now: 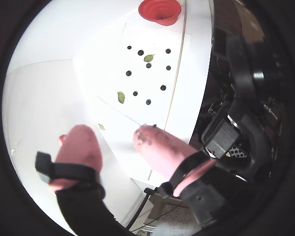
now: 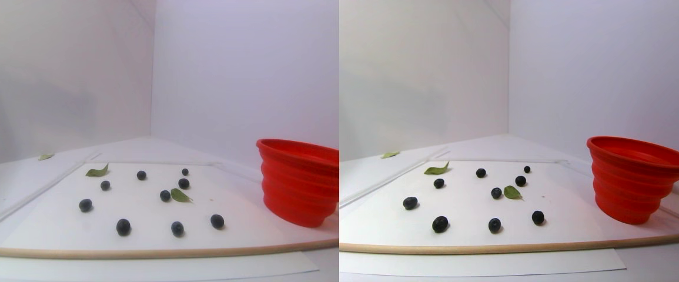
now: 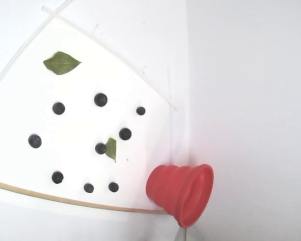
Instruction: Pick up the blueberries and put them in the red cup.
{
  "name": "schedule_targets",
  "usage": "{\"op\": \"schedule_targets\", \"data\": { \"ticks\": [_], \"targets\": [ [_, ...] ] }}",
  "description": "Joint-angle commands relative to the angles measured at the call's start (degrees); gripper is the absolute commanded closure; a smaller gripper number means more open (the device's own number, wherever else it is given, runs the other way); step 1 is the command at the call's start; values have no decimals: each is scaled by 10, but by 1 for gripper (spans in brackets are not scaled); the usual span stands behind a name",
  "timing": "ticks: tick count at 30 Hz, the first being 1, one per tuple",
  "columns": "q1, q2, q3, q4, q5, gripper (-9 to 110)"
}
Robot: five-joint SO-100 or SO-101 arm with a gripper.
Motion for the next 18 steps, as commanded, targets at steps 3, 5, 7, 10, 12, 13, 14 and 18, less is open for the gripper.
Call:
{"op": "schedule_targets", "data": {
  "ticks": [3, 5, 7, 10, 12, 13, 14, 18],
  "targets": [
    [-4, -8, -2, -4, -3, 90],
    [-4, -8, -2, -4, -4, 89],
    [-10, -10, -1, -5, -6, 88],
    [-21, -9, 0, -6, -5, 87],
    [-27, -3, 0, -7, -6, 87],
    [-27, -3, -3, -7, -6, 87],
    [-27, -3, -5, -7, -10, 87],
    [-47, -3, -23, -15, -11, 89]
  ]
}}
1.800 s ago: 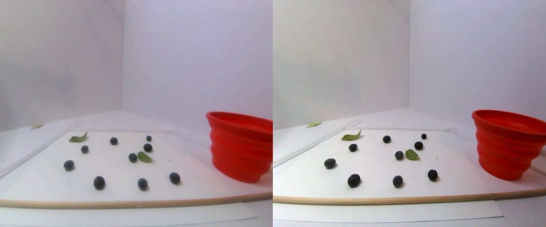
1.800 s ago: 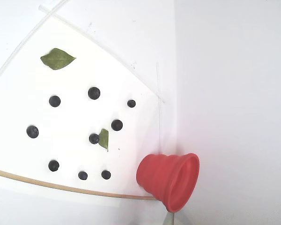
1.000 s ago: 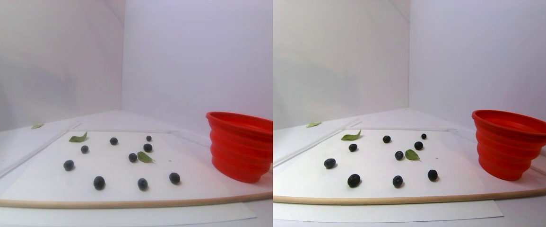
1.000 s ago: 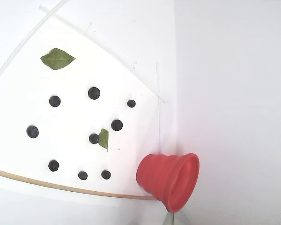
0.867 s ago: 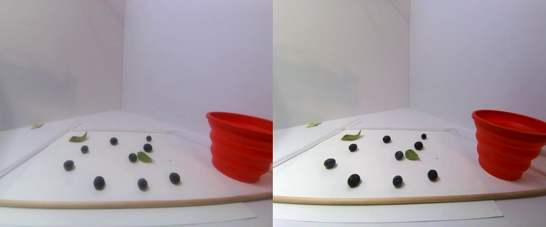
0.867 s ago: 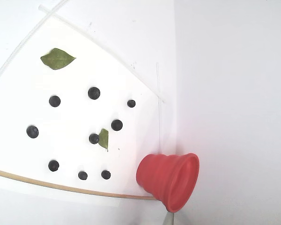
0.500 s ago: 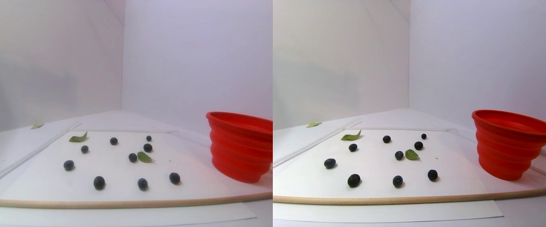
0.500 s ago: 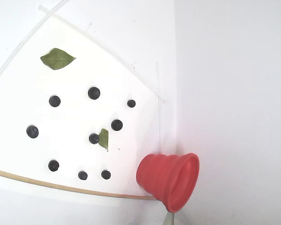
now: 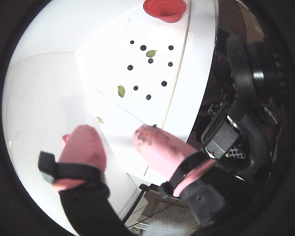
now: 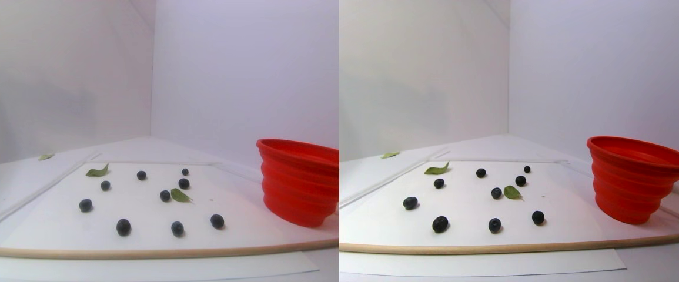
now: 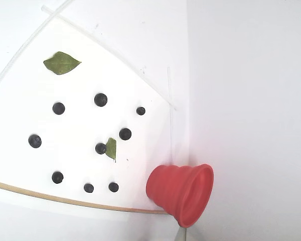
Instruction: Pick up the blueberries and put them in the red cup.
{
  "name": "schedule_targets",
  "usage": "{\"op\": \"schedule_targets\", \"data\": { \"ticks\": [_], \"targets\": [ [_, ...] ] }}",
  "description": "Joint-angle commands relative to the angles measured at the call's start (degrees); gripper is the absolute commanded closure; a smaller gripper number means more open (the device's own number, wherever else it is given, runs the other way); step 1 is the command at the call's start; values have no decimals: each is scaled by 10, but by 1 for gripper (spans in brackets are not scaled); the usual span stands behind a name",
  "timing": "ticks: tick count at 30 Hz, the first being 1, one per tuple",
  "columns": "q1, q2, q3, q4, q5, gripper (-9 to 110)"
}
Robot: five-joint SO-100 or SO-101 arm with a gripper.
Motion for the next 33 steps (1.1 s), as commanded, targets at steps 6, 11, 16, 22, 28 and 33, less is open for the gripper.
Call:
{"op": "schedule_targets", "data": {
  "ticks": [6, 11, 16, 22, 28, 33],
  "targets": [
    [-21, -53, -2, -95, -30, 88],
    [-40, -69, 3, -89, -75, 88],
    [-51, -95, 38, -113, -149, 88],
    [-40, -120, 55, -121, -248, 87],
    [-39, -163, 65, -155, -323, 87],
    [-43, -188, 78, -177, -374, 87]
  ]
}}
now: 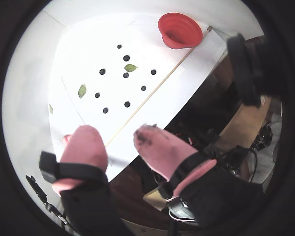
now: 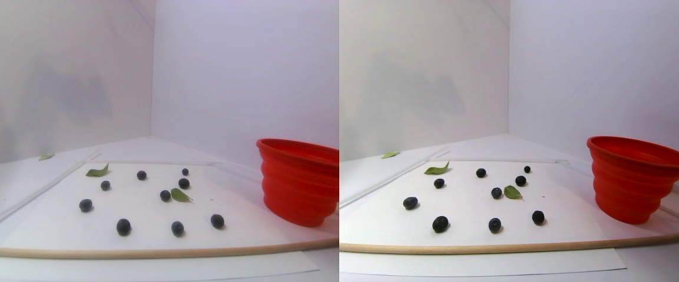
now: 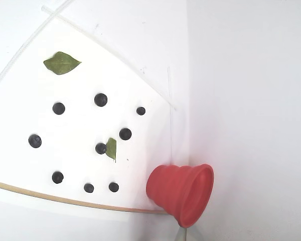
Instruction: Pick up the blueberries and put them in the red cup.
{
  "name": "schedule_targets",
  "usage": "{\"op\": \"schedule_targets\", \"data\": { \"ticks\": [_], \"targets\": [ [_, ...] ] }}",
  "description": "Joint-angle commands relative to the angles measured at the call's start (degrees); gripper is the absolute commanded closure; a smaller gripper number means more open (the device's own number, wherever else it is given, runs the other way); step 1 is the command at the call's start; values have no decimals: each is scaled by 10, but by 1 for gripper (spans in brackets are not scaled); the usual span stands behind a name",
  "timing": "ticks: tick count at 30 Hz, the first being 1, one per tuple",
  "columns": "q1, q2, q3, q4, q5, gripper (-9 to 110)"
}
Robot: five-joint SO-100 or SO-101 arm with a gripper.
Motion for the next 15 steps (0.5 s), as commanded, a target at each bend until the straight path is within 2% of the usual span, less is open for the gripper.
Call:
{"op": "schedule_targets", "data": {
  "ticks": [1, 15],
  "targets": [
    [-9, -10, 6, -25, -40, 87],
    [-18, -41, 47, -37, -133, 87]
  ]
}}
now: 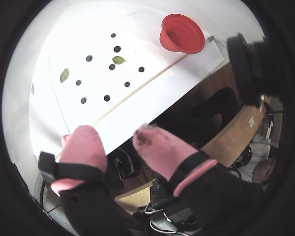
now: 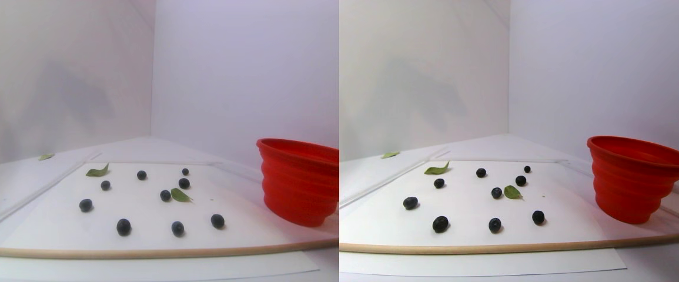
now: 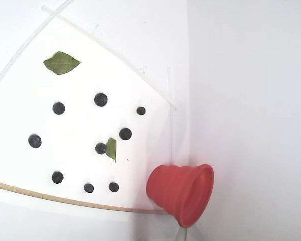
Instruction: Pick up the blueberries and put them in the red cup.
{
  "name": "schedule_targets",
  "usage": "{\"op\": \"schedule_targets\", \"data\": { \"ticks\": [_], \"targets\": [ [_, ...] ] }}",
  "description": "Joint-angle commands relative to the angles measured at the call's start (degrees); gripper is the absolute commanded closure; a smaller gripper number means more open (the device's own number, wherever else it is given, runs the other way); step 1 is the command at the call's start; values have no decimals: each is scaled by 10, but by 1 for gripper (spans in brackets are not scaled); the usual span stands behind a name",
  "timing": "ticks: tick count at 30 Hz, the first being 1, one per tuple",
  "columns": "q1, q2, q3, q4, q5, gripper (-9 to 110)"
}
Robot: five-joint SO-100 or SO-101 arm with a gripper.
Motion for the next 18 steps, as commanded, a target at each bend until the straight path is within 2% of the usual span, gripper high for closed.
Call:
{"op": "schedule_targets", "data": {
  "ticks": [1, 18],
  "targets": [
    [-1, -16, -1, -20, -24, 87],
    [19, -92, 45, -68, -126, 87]
  ]
}}
